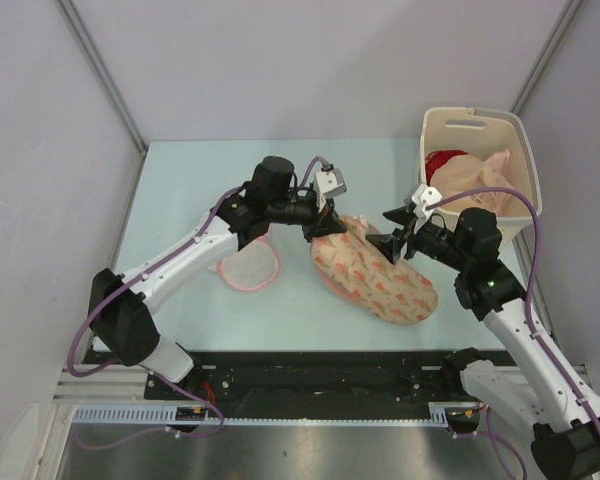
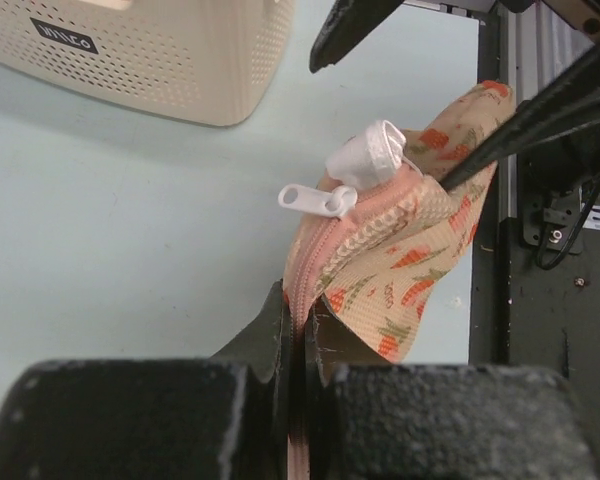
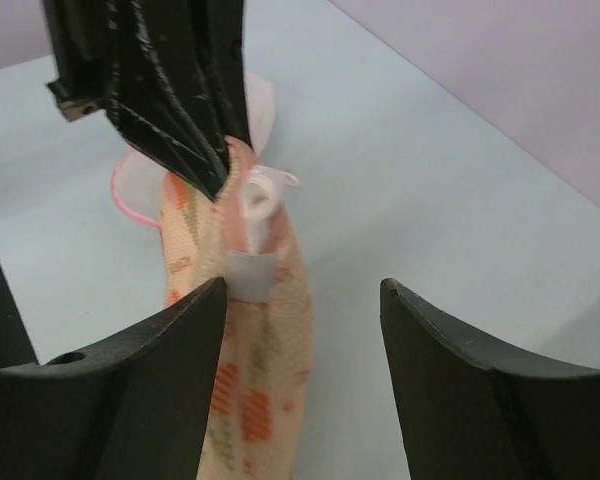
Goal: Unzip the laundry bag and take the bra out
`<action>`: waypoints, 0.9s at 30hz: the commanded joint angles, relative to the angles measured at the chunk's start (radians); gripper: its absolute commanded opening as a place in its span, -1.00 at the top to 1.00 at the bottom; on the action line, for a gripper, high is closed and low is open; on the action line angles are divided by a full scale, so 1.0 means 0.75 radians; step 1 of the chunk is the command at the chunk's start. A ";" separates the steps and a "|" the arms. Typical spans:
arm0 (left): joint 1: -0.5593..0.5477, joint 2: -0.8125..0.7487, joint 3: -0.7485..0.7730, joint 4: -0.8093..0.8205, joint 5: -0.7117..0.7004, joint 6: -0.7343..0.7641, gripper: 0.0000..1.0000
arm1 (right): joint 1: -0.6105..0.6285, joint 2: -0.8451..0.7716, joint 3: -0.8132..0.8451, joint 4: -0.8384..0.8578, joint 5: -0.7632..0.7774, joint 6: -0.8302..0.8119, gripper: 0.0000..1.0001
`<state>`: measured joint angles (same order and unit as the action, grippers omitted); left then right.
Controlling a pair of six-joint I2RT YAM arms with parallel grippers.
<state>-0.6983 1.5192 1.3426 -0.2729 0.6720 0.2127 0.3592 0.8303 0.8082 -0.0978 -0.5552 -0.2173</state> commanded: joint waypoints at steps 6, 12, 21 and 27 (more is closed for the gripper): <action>-0.006 -0.056 -0.005 0.043 0.020 0.064 0.99 | 0.018 -0.113 0.074 0.014 -0.076 0.005 -0.38; -0.008 -0.095 -0.033 0.063 0.012 0.072 0.99 | 0.032 -0.076 0.086 0.018 -0.123 0.028 -0.42; -0.008 -0.113 -0.045 0.057 0.028 0.078 0.99 | 0.161 0.098 0.086 0.151 0.008 0.007 0.22; -0.016 -0.121 -0.056 0.057 0.029 0.083 0.99 | 0.161 0.102 0.086 0.167 0.031 0.009 1.00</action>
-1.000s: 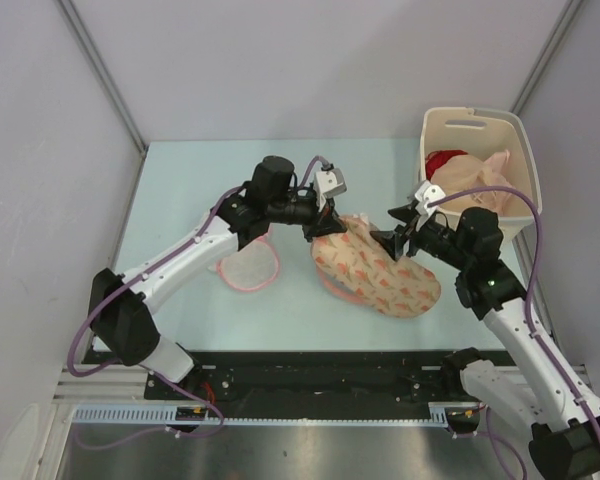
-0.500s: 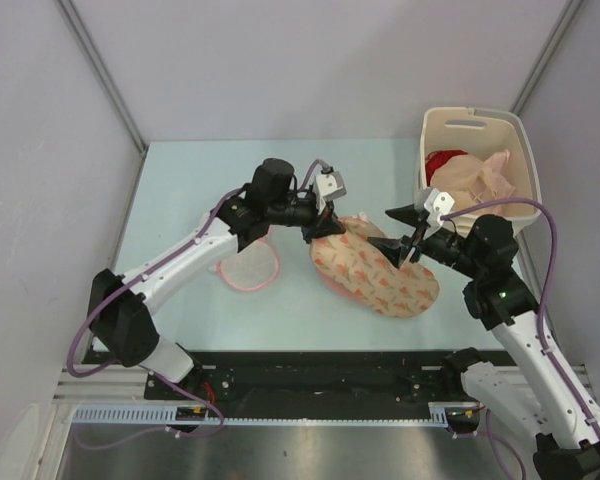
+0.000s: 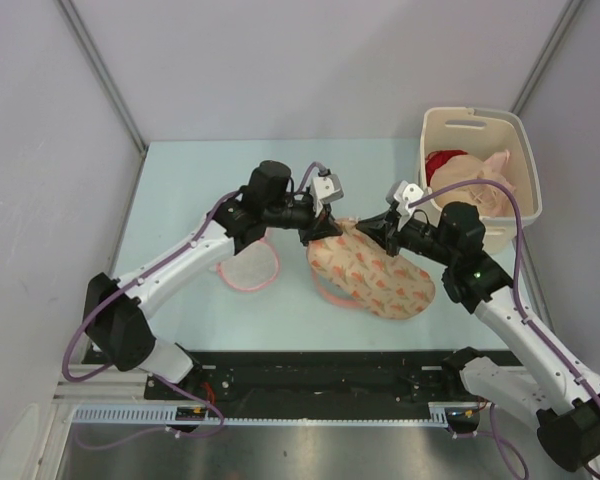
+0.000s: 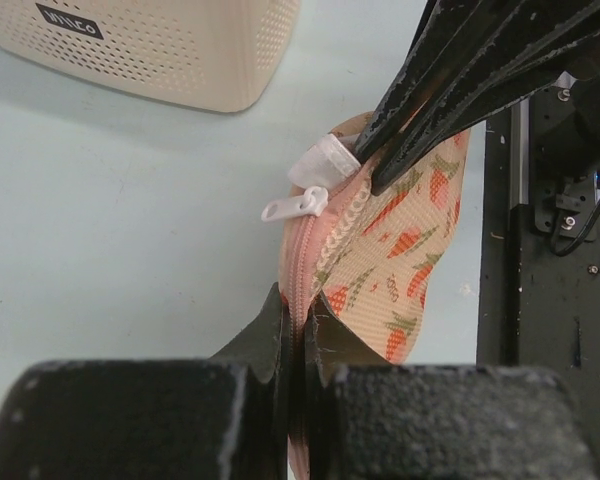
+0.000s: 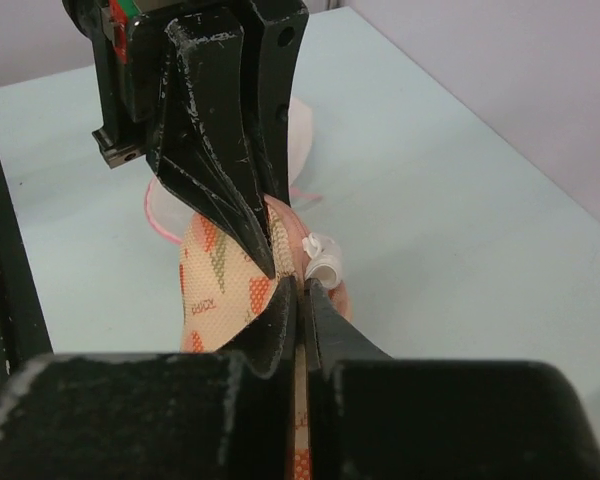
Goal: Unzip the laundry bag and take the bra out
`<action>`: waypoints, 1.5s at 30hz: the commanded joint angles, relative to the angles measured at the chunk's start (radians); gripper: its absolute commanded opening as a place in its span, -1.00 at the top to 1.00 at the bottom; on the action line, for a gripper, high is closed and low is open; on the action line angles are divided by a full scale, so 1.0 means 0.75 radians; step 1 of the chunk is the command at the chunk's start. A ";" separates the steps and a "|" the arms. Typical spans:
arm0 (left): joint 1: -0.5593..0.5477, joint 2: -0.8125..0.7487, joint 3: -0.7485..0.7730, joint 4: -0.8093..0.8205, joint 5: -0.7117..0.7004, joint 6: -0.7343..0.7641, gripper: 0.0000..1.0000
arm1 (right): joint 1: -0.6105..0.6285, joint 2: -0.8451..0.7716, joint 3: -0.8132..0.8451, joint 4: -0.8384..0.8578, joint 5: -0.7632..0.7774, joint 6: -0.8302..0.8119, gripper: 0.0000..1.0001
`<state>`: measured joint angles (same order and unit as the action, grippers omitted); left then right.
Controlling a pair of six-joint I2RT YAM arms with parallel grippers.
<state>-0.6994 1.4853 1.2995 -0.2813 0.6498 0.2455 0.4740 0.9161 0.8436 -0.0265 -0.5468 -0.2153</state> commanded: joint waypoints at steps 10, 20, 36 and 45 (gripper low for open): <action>-0.016 -0.097 0.004 0.074 0.062 0.033 0.99 | 0.023 -0.035 0.041 -0.015 0.019 -0.034 1.00; -0.016 -0.121 -0.019 0.107 0.033 0.033 0.99 | 0.020 -0.086 0.021 -0.118 0.148 -0.061 -0.18; -0.027 -0.101 -0.008 0.111 0.060 0.016 0.99 | 0.027 0.028 0.016 0.042 0.056 0.015 1.00; -0.025 -0.182 0.114 -0.018 -0.226 0.010 -0.64 | 0.025 -0.033 0.000 -0.073 0.128 -0.077 1.00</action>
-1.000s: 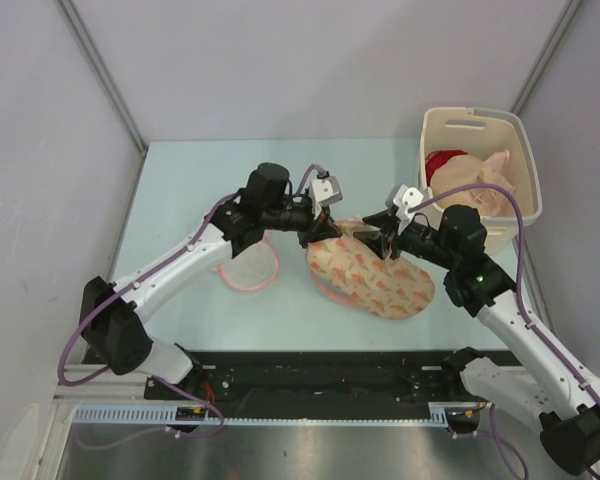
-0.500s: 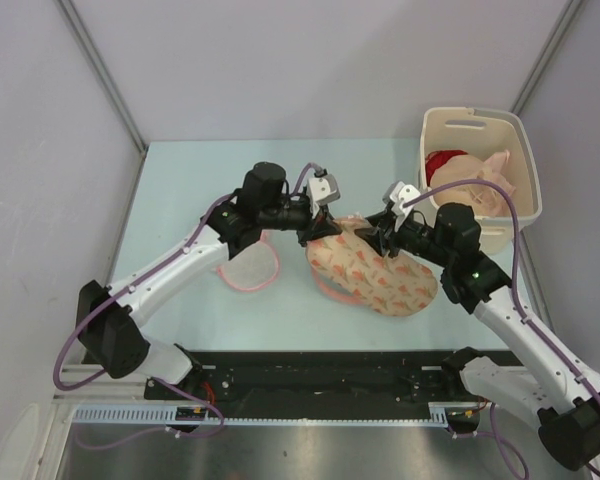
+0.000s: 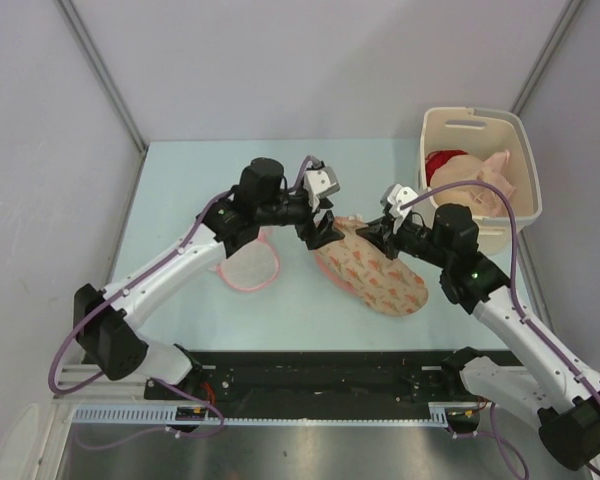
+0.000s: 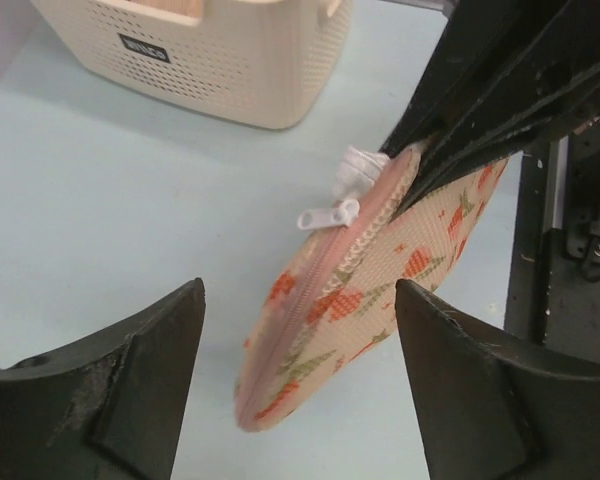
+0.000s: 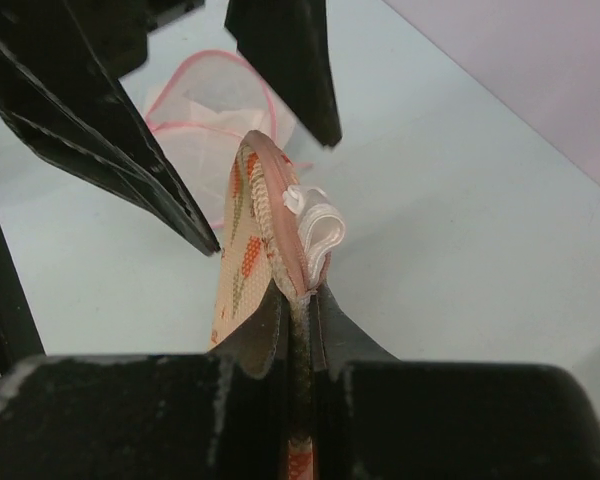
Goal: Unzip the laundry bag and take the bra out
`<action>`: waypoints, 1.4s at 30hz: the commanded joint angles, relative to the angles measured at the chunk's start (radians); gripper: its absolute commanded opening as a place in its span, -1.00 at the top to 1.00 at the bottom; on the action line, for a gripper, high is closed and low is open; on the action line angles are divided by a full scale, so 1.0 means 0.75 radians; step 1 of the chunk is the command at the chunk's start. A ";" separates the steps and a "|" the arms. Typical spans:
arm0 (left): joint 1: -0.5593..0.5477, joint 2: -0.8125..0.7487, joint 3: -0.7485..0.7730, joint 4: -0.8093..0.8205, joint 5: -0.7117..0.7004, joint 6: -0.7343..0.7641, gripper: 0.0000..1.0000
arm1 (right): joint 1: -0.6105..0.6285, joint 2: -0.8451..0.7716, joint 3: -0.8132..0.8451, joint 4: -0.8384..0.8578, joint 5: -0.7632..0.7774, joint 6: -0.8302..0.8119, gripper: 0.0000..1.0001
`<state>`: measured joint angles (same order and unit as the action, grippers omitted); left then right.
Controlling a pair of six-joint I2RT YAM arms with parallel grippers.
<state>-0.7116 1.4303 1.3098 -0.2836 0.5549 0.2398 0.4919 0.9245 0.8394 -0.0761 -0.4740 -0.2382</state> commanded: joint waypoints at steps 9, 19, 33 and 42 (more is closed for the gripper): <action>-0.008 -0.079 0.292 -0.084 0.156 -0.021 -0.23 | 0.003 -0.077 0.004 -0.052 0.027 -0.075 1.00; -0.008 0.191 0.524 -0.383 0.250 -0.001 0.21 | -0.003 -0.098 -0.003 -0.064 0.012 -0.083 1.00; -0.012 0.232 0.475 -0.413 0.373 0.057 0.18 | -0.014 -0.106 -0.011 -0.052 -0.022 -0.075 1.00; -0.021 0.253 0.448 -0.385 0.438 0.030 0.55 | -0.038 -0.087 -0.009 -0.044 -0.057 -0.073 1.00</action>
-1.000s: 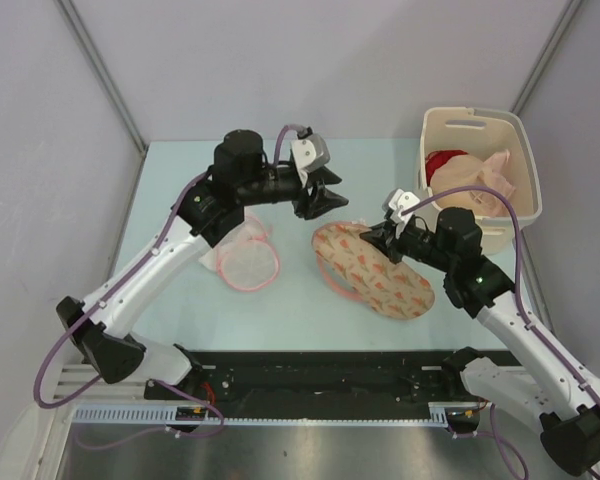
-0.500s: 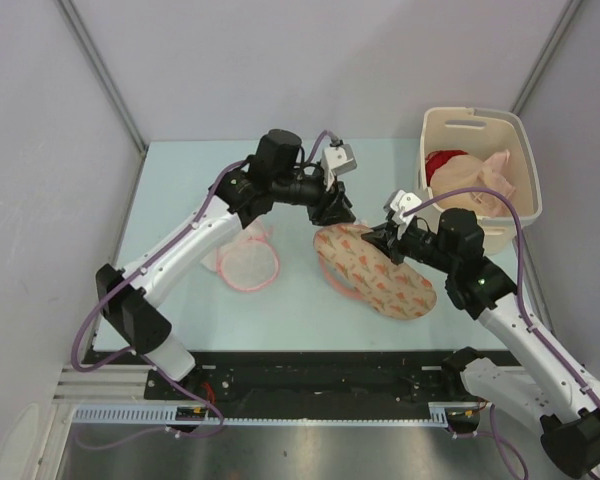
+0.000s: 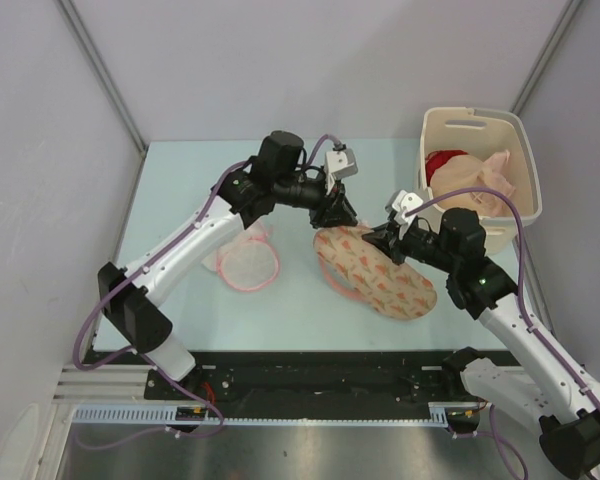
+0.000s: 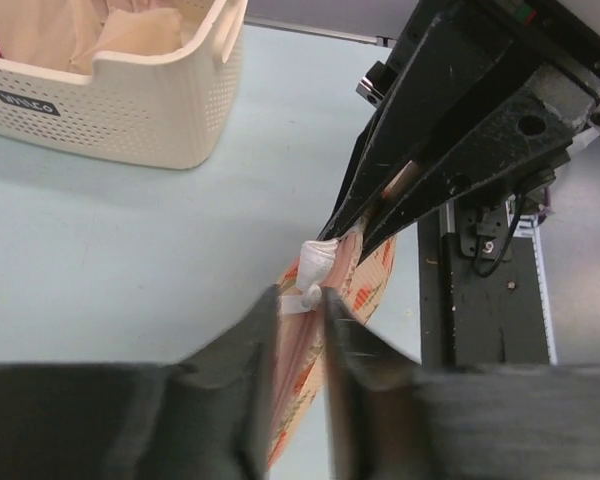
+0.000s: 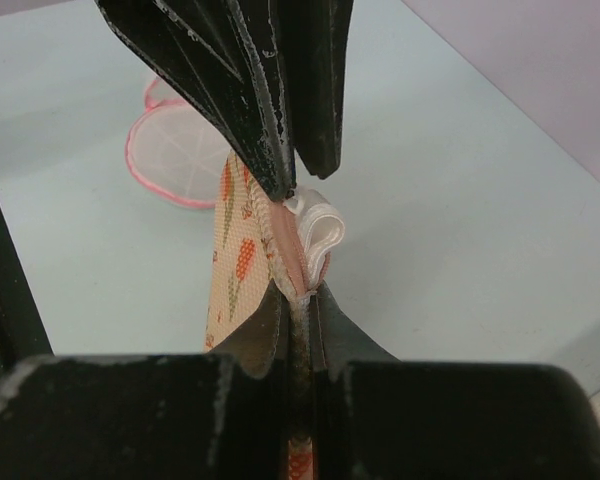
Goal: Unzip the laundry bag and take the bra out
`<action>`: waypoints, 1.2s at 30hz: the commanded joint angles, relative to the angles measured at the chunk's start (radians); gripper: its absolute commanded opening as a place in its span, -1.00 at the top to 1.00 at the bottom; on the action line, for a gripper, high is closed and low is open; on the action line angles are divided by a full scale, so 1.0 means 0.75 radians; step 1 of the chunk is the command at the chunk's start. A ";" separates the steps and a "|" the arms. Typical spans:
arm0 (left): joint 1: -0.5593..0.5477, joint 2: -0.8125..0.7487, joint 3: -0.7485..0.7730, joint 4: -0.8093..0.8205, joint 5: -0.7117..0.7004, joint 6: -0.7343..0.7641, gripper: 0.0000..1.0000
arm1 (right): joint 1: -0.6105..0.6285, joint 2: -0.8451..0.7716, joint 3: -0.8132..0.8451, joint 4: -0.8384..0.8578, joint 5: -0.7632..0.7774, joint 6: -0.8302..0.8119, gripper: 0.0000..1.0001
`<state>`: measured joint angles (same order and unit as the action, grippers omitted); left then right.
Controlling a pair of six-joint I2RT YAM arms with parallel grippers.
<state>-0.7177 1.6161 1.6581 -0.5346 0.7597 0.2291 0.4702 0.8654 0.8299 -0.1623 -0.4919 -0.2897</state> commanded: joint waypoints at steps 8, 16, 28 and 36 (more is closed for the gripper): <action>-0.010 -0.027 -0.041 -0.042 0.079 0.050 0.99 | -0.024 0.008 0.002 0.059 -0.040 -0.002 1.00; 0.026 -0.101 -0.139 -0.003 -0.007 0.042 0.99 | -0.093 -0.055 -0.051 0.155 -0.035 0.073 1.00; 0.100 -0.234 -0.294 0.187 0.018 -0.099 0.99 | -0.142 -0.105 -0.141 0.308 -0.103 0.172 1.00; 0.110 -0.216 -0.256 0.332 0.063 -0.213 0.94 | -0.142 -0.096 -0.141 0.294 -0.150 0.186 1.00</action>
<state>-0.6422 1.4677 1.4353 -0.3733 0.7403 0.1223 0.3679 0.8021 0.7170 -0.0071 -0.5743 -0.1699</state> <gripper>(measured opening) 0.006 0.058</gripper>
